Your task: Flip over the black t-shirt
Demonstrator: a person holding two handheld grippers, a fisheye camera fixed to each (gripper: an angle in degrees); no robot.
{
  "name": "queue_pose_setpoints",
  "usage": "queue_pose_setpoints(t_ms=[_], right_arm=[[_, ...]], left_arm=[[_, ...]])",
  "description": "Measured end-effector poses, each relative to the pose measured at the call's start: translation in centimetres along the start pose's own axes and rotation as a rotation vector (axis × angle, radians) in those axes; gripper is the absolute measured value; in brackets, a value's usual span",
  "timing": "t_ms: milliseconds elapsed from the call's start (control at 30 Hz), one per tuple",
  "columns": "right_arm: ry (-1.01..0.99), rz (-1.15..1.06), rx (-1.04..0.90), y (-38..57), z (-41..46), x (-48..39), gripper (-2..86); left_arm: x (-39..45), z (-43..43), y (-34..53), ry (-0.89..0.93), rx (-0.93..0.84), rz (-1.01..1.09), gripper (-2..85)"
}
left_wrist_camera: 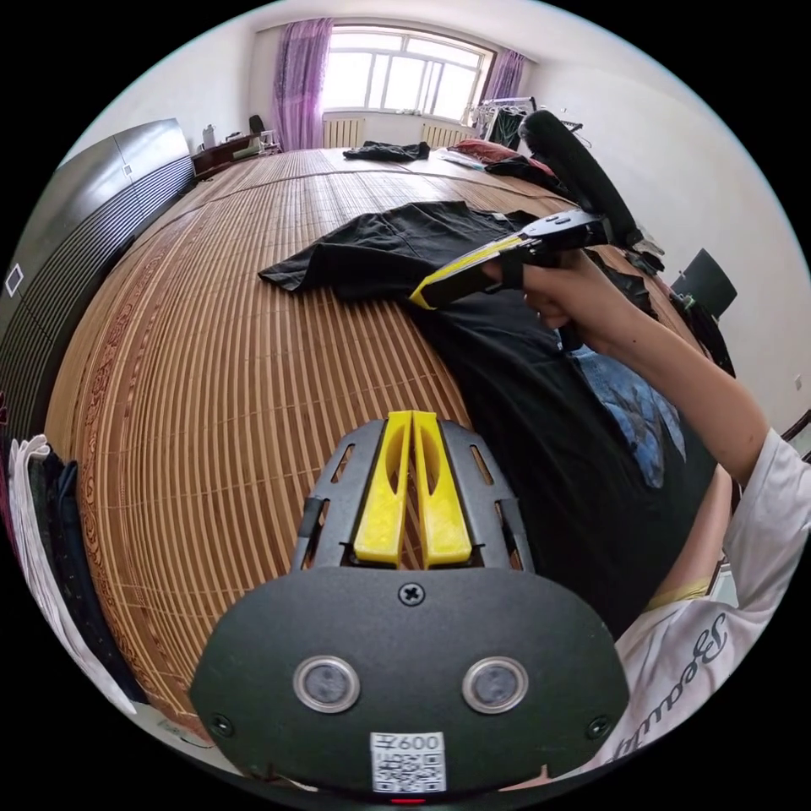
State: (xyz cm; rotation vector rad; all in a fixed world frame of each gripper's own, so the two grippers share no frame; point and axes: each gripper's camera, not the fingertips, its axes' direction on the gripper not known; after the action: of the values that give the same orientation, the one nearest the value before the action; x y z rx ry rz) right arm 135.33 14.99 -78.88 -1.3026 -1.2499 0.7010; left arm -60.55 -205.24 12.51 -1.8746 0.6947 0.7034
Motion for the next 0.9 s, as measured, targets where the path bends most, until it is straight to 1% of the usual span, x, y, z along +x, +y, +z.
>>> queue_pose_setpoints(t_ms=[100, 133, 167, 200, 233, 267, 333, 400, 567, 633, 700, 767, 833, 900], right_arm=[[0.004, 0.021, 0.042, 0.2, 0.3, 2.2, -0.9], [0.016, 0.015, 0.047, 0.2, 0.4, 2.7, -0.9], [0.032, 0.003, 0.045, -0.1, 0.6, 3.1, -0.9], [0.042, -0.002, 0.044, -0.2, 0.7, 3.3, -0.9], [0.063, -0.015, 0.045, -0.5, 0.9, 3.7, -0.9], [0.081, -0.03, 0.051, -0.6, 1.1, 4.1, -0.9], [0.085, -0.028, 0.055, -0.6, 1.6, 5.3, -0.9], [0.063, -0.01, 0.067, -0.6, 1.5, 6.8, -0.9], [-0.08, 0.083, 0.11, -0.2, 1.6, 13.2, -0.9], [-0.087, 0.091, 0.111, -0.2, 1.7, 14.2, -0.9], [-0.04, 0.067, 0.114, -0.1, 1.8, 13.8, -0.9], [0.066, 0.01, 0.115, 0.0, 2.2, 12.2, -0.8], [0.124, -0.021, 0.116, 0.2, 2.5, 11.5, -0.8], [0.142, -0.032, 0.119, 0.4, 2.6, 11.5, -0.8]], left_arm=[[-0.6, -1.6, -0.9, 0.05, -0.013, 0.01, 0.2], [-0.9, -2.4, -1.3, 0.101, -0.028, 0.005, 0.2], [-1.1, -3.1, -1.7, 0.206, -0.03, 0.034, 0.1], [-1.2, -3.5, -1.8, 0.265, -0.022, 0.046, 0.1], [-1.5, -3.9, -2.0, 0.384, -0.01, 0.059, 0.1], [-1.7, -3.6, -2.4, 0.474, -0.049, 0.066, 0.1], [-1.8, -2.4, -3.0, 0.472, -0.171, 0.079, 0.1], [-2.6, -3.6, -3.3, 0.482, -0.156, 0.062, 0.1], [-3.8, -7.4, -3.9, 0.423, -0.142, 0.12, 0.0], [-4.4, -8.4, -4.4, 0.413, -0.15, 0.13, -0.1], [-5.2, -9.4, -4.6, 0.414, -0.157, 0.132, -0.1], [-6.5, -10.7, -4.5, 0.432, -0.179, 0.126, -0.2], [-7.3, -11.8, -4.1, 0.451, -0.187, 0.137, -0.2], [-8.5, -12.8, -3.4, 0.505, -0.2, 0.146, -0.1]])
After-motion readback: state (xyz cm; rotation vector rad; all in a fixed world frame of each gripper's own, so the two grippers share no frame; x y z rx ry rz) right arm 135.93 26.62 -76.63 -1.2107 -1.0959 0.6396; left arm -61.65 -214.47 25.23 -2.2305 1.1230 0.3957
